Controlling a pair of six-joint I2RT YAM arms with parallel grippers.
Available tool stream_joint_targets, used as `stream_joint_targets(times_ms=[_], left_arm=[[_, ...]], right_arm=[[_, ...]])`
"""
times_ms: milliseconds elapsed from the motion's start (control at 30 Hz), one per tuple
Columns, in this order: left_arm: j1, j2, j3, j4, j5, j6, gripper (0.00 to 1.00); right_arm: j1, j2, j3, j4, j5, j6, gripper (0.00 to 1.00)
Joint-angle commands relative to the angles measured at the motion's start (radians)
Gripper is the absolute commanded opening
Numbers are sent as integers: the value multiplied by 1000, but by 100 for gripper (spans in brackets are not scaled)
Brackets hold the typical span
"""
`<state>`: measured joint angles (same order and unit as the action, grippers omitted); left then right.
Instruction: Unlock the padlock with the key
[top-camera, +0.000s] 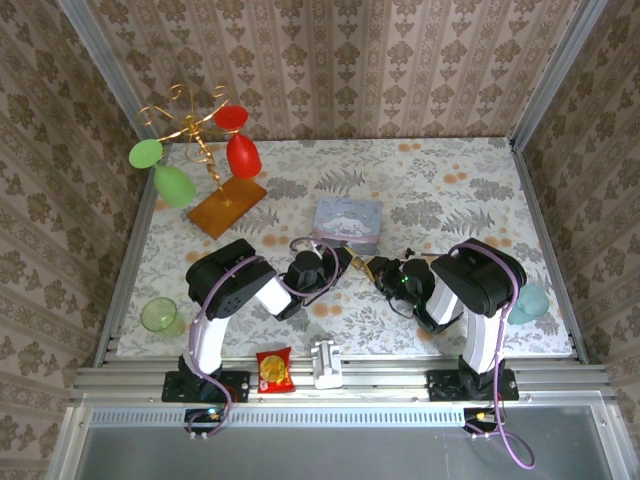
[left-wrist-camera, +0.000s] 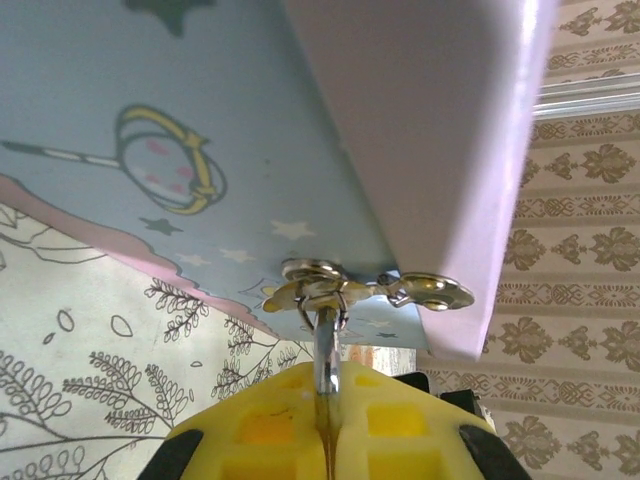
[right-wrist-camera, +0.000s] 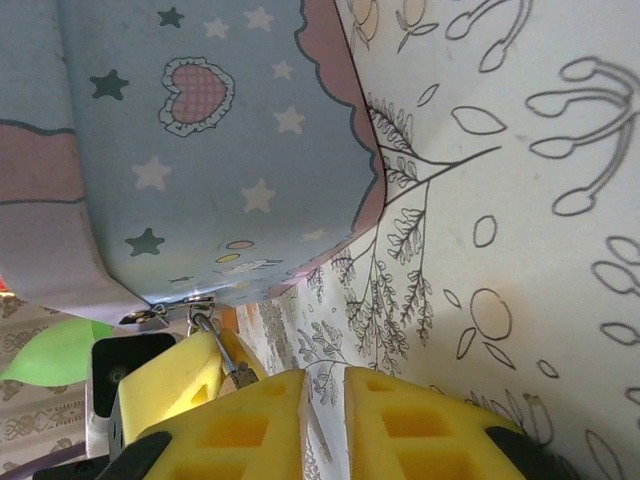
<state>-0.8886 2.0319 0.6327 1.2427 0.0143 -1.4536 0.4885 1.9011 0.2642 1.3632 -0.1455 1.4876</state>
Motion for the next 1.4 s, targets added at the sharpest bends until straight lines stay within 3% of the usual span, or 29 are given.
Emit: stream_joint_targets(times_ms=[0,100,500,800,1200,1367], left_arm=[[-1,-30,-8,75,41,56,0],[-1,-20,-7,75,39,63,0],[25,-10,-2,76,41,68,0],[28,-9,6,77,53,68,0],[2,-6,22,77,69,44,0],[4,-7,11,77,59,40,0]], right_arm=[[-7,10,-27,-103,20,-8,12],[-1,-4,-16,-123,5,1,5],[2,-104,-92,-187,18,-2,0],[18,-252,-23,-429,-32,-115,0],[21,-89,79,-248,-101,-108,0],[18,-71,33,-198,-77,-94,0]])
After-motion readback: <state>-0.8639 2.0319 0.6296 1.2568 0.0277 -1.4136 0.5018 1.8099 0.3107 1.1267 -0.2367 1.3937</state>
